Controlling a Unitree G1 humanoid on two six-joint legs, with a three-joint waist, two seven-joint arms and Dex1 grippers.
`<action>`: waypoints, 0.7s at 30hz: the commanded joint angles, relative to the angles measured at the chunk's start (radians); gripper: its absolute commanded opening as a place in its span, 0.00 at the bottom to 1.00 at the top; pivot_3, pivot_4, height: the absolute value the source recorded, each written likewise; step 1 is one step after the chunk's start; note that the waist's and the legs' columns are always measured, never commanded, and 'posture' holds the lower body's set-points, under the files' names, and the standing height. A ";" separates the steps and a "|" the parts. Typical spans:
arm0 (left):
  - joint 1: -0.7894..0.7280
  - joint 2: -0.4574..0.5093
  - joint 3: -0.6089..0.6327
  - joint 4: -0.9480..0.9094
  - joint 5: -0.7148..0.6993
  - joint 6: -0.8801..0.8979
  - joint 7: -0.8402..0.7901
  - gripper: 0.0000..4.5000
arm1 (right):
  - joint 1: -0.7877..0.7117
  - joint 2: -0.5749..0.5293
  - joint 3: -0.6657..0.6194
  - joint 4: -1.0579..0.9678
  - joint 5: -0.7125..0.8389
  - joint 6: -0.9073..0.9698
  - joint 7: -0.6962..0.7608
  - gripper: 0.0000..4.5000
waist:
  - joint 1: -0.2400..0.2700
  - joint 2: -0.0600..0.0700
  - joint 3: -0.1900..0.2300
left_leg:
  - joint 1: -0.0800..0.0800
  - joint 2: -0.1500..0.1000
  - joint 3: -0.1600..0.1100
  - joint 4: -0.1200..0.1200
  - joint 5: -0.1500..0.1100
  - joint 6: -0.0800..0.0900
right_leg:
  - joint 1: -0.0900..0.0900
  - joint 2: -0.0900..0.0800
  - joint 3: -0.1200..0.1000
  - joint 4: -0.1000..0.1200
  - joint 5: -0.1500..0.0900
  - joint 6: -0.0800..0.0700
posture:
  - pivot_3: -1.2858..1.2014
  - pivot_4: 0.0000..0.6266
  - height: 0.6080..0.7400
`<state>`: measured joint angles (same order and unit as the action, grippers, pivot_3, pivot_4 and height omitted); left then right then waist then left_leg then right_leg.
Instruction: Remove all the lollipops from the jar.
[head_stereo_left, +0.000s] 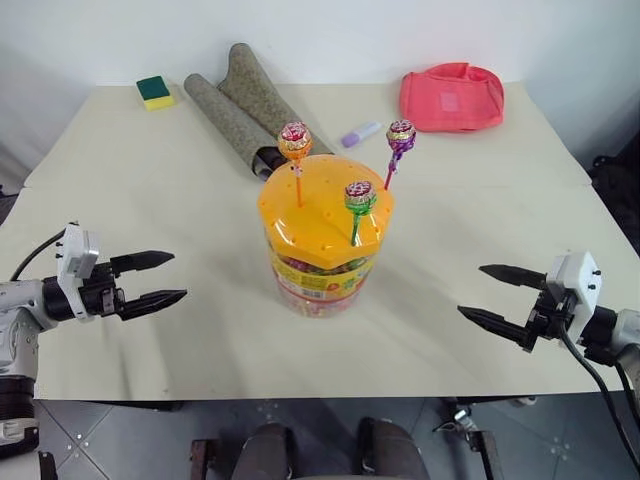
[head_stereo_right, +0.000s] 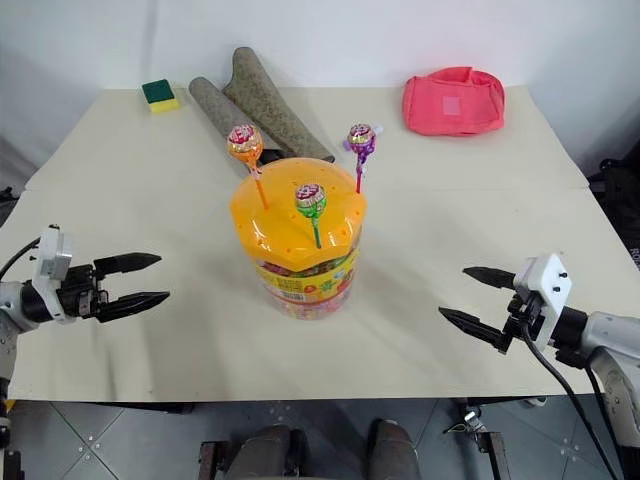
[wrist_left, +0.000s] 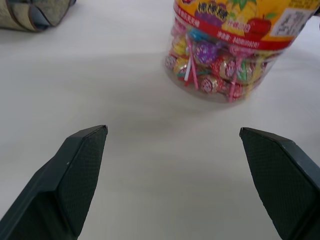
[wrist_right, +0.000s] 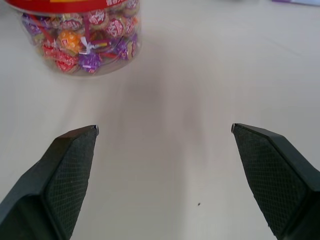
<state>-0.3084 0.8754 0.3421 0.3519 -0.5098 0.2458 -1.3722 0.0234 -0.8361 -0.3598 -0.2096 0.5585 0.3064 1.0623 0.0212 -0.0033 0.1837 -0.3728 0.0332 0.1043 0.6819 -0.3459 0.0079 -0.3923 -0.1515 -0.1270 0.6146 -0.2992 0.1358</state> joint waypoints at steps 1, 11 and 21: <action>-0.016 0.000 0.009 0.000 -0.017 -0.018 -0.014 1.00 | -0.011 -0.018 -0.032 -0.016 0.015 0.003 0.003 0.99 | -0.001 0.000 0.000 | 0.000 0.000 0.000 0.000 0.000 0.000 | 0.000 0.000 0.000 0.000 0.000 0.000 | 0.52 0.24 1.00; 0.004 0.014 0.055 -0.118 -0.061 0.132 0.084 1.00 | -0.023 -0.047 -0.056 -0.021 0.040 0.034 0.019 0.99 | 0.000 0.000 0.000 | 0.000 0.000 0.000 0.000 0.000 0.000 | 0.000 0.000 0.001 0.001 0.000 0.000 | 0.52 0.24 1.00; -0.066 0.133 0.087 -0.292 -0.172 0.203 -0.009 1.00 | -0.059 -0.110 -0.108 -0.078 0.149 0.127 0.074 0.99 | 0.003 0.000 0.000 | 0.000 0.000 0.001 0.000 0.000 0.000 | -0.001 0.000 0.001 0.001 0.000 0.000 | 0.52 0.24 1.00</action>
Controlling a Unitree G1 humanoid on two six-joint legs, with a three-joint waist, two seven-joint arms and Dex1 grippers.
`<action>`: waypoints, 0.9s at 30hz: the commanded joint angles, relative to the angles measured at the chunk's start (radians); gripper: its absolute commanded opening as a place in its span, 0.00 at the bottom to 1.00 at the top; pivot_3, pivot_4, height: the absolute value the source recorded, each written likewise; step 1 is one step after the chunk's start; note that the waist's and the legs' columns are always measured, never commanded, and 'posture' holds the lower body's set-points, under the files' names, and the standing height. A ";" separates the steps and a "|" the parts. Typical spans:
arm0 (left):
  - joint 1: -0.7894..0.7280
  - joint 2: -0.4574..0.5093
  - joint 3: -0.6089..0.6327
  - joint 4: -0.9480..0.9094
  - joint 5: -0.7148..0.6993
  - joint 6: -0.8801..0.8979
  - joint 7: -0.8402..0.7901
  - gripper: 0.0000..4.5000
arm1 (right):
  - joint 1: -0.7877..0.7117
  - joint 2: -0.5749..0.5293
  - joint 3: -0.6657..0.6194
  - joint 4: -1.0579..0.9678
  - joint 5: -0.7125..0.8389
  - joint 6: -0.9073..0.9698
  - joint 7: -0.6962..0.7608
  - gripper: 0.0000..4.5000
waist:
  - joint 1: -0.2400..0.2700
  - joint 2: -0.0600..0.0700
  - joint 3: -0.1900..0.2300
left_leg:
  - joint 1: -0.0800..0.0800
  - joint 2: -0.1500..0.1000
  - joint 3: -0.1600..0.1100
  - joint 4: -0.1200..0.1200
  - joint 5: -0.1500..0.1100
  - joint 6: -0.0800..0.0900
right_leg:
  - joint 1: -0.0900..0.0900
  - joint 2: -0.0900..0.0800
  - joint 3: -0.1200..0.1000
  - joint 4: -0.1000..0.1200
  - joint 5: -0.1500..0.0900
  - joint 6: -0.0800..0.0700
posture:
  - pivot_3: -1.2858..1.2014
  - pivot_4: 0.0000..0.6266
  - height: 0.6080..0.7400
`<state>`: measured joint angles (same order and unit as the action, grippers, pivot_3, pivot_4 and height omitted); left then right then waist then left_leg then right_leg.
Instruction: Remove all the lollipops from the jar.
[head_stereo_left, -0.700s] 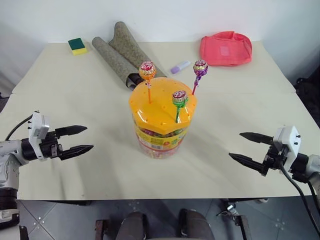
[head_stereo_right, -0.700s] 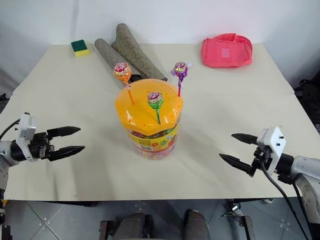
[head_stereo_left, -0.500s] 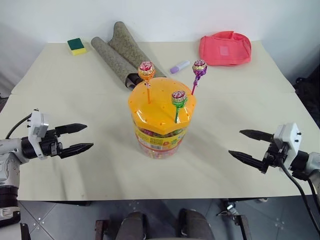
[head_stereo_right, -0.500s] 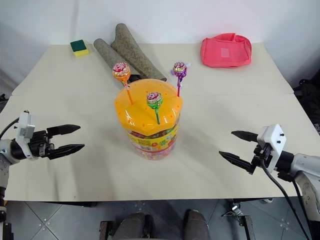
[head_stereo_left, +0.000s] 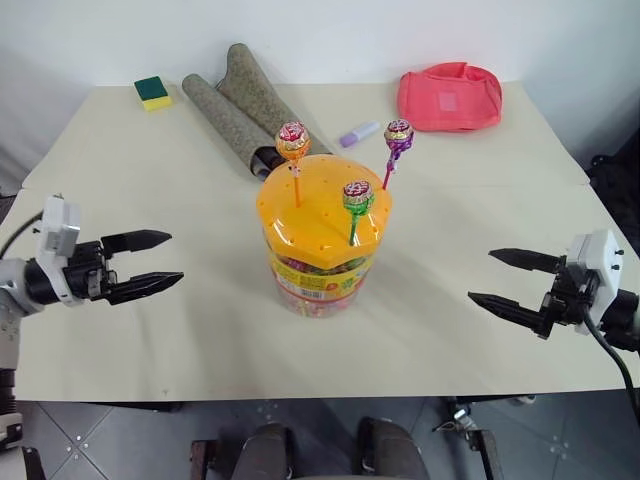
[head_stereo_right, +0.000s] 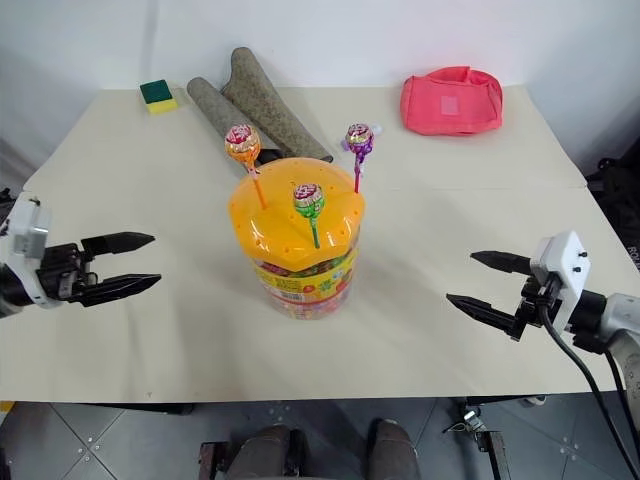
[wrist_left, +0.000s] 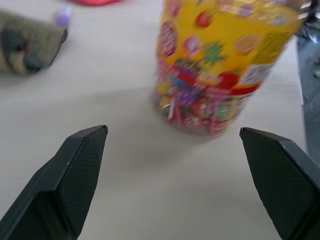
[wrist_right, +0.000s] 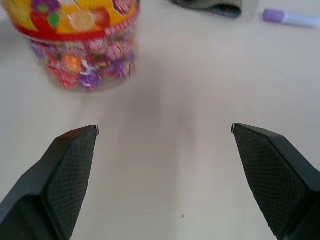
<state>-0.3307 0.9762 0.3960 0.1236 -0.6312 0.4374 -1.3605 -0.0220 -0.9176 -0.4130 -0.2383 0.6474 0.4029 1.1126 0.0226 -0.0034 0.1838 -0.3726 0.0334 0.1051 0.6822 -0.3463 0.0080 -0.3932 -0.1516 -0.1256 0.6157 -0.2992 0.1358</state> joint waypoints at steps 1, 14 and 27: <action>-0.070 0.039 0.025 -0.082 -0.066 0.022 -0.023 1.00 | -0.020 -0.035 -0.067 -0.064 0.086 0.050 0.027 0.99 | 0.002 0.000 0.000 | 0.000 0.000 0.000 0.000 0.000 0.000 | 0.000 0.000 0.000 0.000 0.000 0.000 | 0.52 0.24 1.00; -0.537 -0.119 -0.270 -0.018 -0.063 0.076 -0.073 1.00 | -0.122 -0.062 -0.207 -0.253 0.403 0.243 -0.087 0.99 | 0.004 -0.001 0.000 | 0.000 -0.001 0.001 0.002 0.000 0.000 | 0.000 0.001 0.001 0.002 0.000 0.000 | 0.52 0.24 1.00; -0.787 -0.359 -0.391 0.203 0.007 0.026 -0.167 1.00 | -0.005 -0.001 -0.332 -0.438 0.502 0.220 -0.207 0.99 | 0.001 -0.005 0.002 | -0.001 -0.001 0.001 0.003 -0.001 0.002 | -0.001 0.001 0.002 0.000 0.000 0.001 | 0.52 0.24 1.00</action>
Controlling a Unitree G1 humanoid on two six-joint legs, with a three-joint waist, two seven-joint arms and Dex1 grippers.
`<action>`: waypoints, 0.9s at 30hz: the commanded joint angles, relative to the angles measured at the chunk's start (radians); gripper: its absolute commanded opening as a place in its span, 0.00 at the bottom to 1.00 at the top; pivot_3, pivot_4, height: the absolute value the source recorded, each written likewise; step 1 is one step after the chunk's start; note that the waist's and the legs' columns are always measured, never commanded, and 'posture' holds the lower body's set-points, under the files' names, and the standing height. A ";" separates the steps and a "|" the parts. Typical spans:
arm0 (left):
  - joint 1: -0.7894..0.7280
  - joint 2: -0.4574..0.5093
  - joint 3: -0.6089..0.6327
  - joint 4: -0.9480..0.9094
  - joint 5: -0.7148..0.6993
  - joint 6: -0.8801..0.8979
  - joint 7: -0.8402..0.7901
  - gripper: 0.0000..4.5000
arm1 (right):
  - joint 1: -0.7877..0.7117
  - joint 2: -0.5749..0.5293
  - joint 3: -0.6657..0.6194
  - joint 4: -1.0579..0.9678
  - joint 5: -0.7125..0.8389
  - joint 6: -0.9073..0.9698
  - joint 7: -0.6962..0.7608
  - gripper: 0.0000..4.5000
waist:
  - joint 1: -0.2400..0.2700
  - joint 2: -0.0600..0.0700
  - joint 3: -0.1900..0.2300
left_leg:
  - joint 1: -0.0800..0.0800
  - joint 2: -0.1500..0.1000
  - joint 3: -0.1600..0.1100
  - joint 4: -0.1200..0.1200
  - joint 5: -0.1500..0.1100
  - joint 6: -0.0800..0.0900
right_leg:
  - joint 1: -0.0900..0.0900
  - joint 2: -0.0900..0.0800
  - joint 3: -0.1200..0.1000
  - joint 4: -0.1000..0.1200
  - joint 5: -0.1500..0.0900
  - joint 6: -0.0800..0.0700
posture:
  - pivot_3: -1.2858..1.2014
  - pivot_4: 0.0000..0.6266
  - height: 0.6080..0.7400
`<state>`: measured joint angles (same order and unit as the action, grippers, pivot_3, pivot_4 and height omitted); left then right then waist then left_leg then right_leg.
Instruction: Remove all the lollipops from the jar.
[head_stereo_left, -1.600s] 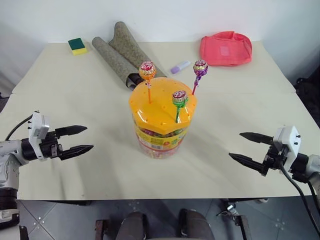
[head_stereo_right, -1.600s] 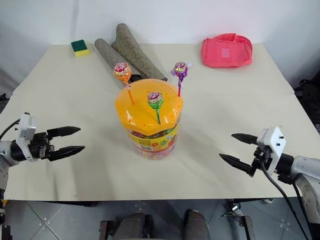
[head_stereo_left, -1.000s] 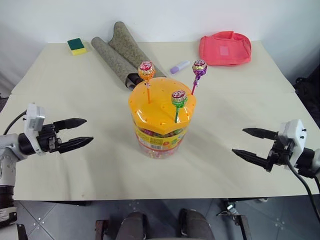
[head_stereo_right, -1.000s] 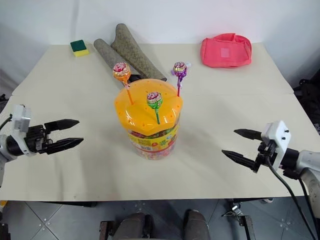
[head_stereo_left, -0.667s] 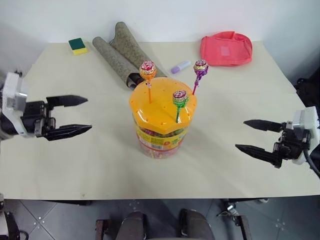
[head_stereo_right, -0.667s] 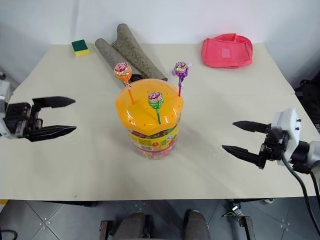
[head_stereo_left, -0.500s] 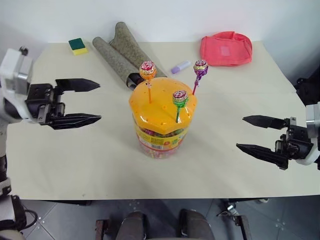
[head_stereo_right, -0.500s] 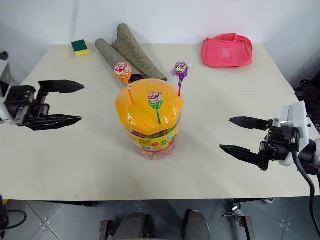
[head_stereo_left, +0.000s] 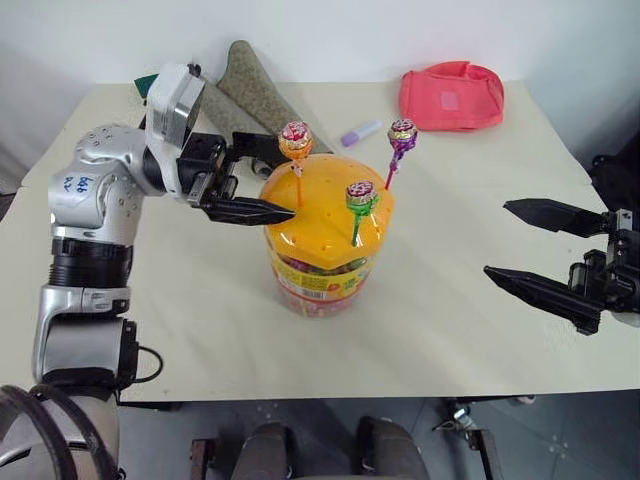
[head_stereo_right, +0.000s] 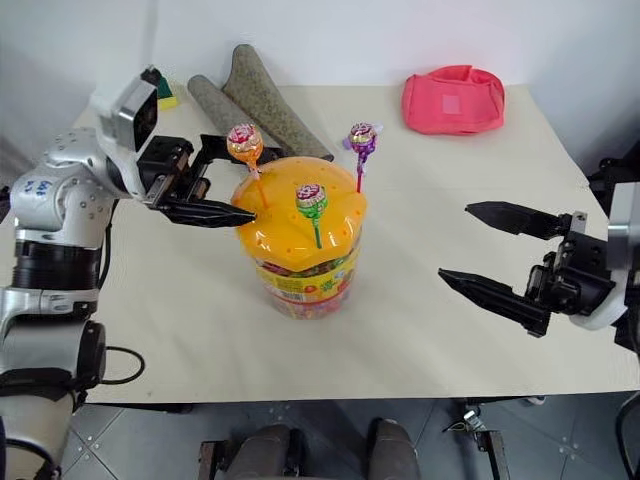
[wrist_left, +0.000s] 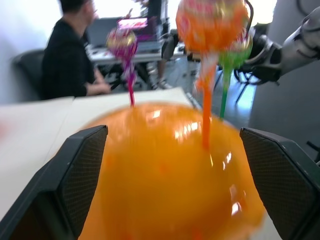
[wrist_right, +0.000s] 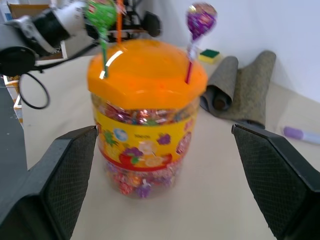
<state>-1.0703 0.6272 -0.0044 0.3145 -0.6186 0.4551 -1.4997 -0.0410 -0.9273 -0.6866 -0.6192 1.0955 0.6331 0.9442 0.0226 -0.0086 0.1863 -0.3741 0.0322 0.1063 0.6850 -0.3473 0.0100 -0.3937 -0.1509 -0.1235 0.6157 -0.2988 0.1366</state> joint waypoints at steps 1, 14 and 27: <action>-0.054 -0.016 0.006 0.019 -0.003 0.010 -0.031 1.00 | 0.022 0.007 -0.064 -0.069 0.064 -0.009 -0.050 0.99 | 0.001 0.000 0.000 | 0.000 0.000 0.000 0.000 0.000 0.000 | 0.000 0.000 0.000 0.000 0.000 0.000 | 0.52 0.24 1.00; -0.075 -0.025 0.003 0.001 -0.039 0.073 -0.070 0.30 | 0.239 0.048 -0.264 -0.184 0.171 -0.048 -0.082 1.00 | 0.005 -0.003 0.001 | 0.000 0.000 -0.002 0.003 0.000 0.000 | 0.001 0.000 0.000 0.001 0.000 0.000 | 0.52 0.24 1.00; -0.129 -0.026 0.079 -0.042 -0.073 0.181 0.092 0.01 | 0.355 0.220 -0.183 -0.175 0.043 -0.199 -0.036 1.00 | 0.003 -0.003 0.001 | -0.001 0.000 -0.002 0.006 0.000 0.001 | 0.001 0.000 0.000 0.003 0.000 0.000 | 0.52 0.24 1.00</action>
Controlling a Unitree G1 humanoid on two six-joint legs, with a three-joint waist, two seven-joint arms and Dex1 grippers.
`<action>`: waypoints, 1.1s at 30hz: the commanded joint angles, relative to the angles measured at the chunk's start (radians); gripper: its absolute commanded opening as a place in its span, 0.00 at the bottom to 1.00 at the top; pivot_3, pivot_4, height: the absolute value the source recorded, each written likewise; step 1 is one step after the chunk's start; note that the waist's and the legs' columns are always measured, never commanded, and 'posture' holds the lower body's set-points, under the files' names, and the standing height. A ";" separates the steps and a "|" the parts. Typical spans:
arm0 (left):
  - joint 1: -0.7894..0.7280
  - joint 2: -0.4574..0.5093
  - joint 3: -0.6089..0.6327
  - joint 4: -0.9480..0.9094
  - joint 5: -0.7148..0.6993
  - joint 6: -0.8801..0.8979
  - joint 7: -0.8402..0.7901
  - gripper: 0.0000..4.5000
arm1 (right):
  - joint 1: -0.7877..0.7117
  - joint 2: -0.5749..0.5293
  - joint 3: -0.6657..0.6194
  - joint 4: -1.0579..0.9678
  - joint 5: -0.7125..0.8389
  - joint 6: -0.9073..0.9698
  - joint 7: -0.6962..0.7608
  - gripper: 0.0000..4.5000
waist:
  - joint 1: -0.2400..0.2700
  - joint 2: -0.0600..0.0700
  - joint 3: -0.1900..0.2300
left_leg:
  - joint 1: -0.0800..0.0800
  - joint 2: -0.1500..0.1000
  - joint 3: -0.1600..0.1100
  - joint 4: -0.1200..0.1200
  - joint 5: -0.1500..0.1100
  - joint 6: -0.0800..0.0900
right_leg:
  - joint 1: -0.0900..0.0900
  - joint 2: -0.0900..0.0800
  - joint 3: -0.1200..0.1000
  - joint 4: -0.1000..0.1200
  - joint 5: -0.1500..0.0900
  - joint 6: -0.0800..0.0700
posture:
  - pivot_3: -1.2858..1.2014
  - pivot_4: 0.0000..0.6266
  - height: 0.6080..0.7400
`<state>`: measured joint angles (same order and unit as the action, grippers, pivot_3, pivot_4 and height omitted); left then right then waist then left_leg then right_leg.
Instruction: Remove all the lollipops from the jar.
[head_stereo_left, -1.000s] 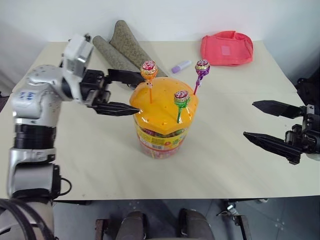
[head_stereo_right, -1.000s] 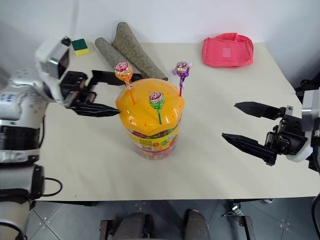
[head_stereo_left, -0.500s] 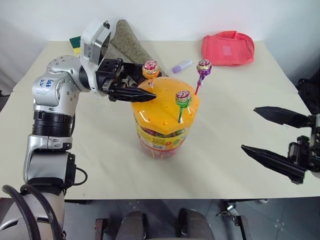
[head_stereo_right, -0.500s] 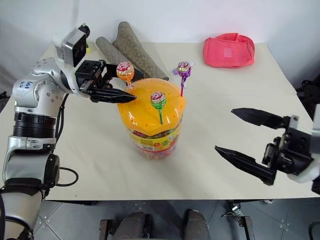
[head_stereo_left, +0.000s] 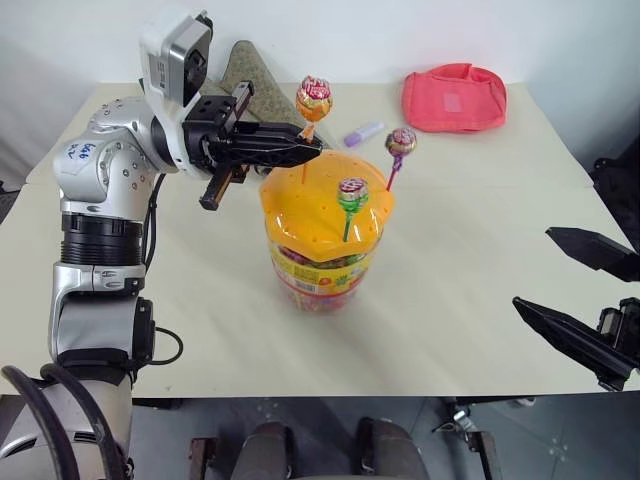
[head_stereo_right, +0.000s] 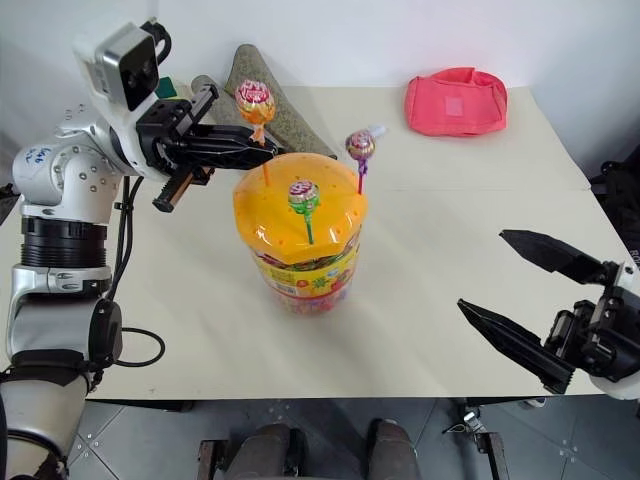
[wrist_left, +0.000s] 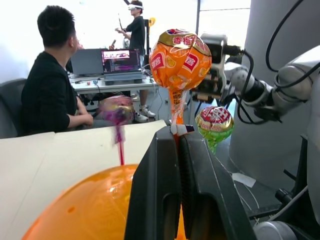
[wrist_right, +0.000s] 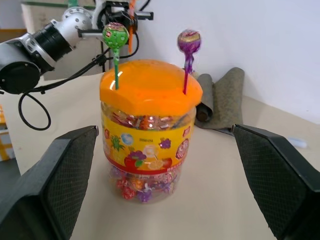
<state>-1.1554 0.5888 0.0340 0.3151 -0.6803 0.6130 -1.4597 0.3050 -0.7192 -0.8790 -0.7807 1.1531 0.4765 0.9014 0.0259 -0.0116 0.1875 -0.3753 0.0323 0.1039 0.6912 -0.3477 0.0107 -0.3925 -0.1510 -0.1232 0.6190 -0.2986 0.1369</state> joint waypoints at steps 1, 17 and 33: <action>-0.048 0.023 0.044 -0.042 -0.001 0.031 0.075 0.01 | 0.011 0.012 0.018 -0.012 -0.019 -0.047 0.006 1.00 | 0.000 0.000 0.000 | 0.000 0.000 0.000 0.000 0.000 0.000 | 0.000 0.000 0.000 0.000 0.000 0.000 | 0.52 0.24 1.00; 0.243 0.408 0.057 -0.175 0.179 0.604 0.545 0.01 | -0.112 -0.076 0.165 0.053 -0.031 -0.056 0.006 1.00 | -0.002 0.000 0.000 | 0.003 0.000 -0.006 -0.001 -0.001 0.001 | -0.001 0.000 0.005 0.002 0.000 0.000 | 0.52 0.24 1.00; 0.480 0.464 0.030 -0.196 0.238 0.894 0.766 0.16 | -0.273 -0.110 0.307 0.148 -0.075 -0.036 0.013 1.00 | 0.000 -0.006 0.002 | 0.002 0.000 -0.007 -0.001 -0.001 0.000 | -0.002 0.001 0.005 0.002 0.000 0.000 | 0.52 0.24 1.00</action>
<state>-0.6516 1.0479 0.0508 0.1292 -0.4469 1.4924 -0.7065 0.0433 -0.8158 -0.5641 -0.6230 1.0754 0.4412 0.9116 0.0263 -0.0173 0.1895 -0.3734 0.0326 0.0976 0.6902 -0.3489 0.0103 -0.3943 -0.1504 -0.1188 0.6211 -0.2989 0.1364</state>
